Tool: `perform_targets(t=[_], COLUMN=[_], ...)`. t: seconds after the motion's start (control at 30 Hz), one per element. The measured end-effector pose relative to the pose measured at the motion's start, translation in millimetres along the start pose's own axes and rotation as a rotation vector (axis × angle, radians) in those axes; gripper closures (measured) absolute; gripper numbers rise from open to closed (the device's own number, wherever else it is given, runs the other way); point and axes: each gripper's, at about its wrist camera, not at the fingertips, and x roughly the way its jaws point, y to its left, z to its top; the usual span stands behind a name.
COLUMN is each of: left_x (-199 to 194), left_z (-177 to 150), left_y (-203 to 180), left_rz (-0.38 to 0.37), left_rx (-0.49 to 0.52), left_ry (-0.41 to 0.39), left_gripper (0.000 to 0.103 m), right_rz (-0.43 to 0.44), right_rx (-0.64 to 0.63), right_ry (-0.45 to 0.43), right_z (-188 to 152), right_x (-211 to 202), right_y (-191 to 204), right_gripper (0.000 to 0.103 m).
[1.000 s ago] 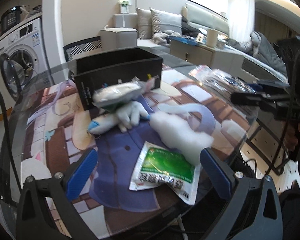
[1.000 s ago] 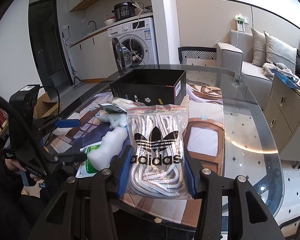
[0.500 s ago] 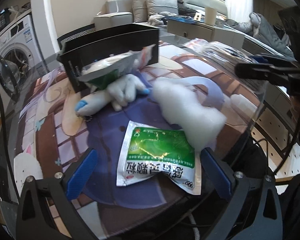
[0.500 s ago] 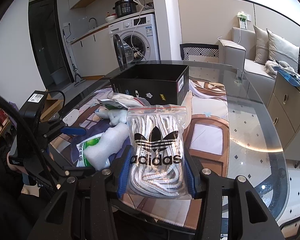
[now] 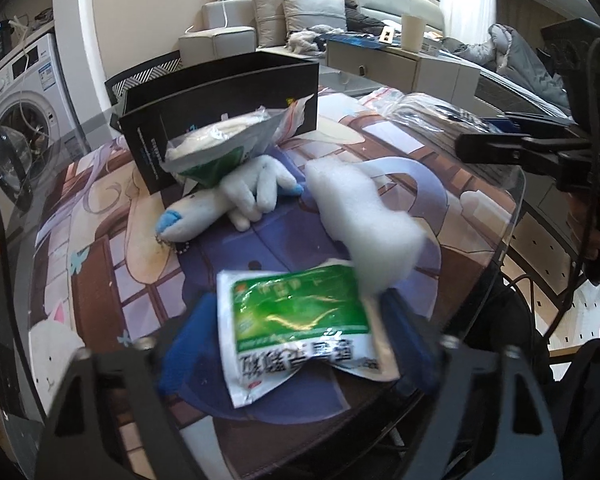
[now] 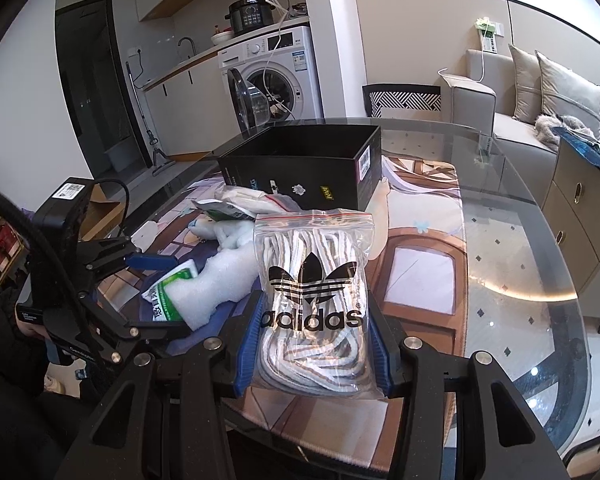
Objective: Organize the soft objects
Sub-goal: 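Grasp the green printed packet with the left gripper while the right gripper holds the Adidas bag, then carry the green packet and Adidas bag into the black box and open both grippers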
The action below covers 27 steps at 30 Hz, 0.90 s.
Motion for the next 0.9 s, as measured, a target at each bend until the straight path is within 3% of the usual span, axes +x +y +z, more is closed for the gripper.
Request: perform_targets(t=[0.03,0.1,0.27,0.5,0.9], left_x=[0,-3,-6,-10,-40], left_z=[1,1,1,1,13], left_y=[1,2,6,13,35], left_rz=[-0.001,0.003,0.013,0.029,0.051], left_rx=[0.0,0.004,-0.001,-0.032,-0.151], left_ry=[0.002,-0.002,-0.01,-0.029,-0.131], left_gripper=[0.029,0.046,0.052,0.056,0.056], right_rz=[-0.002,-0.001,0.005,0.008,-0.005], right_rx=[-0.003,-0.006,-0.01,-0.012,-0.003], right_ry=[-0.001,-0.005,-0.025,-0.032,-0.054], right_z=[1,4,8,10,12], right_x=[0,0,0,1,1], right_y=[1,2,6,7,7], right_gripper=[0.056,0.056,0.056,0.056,0.056])
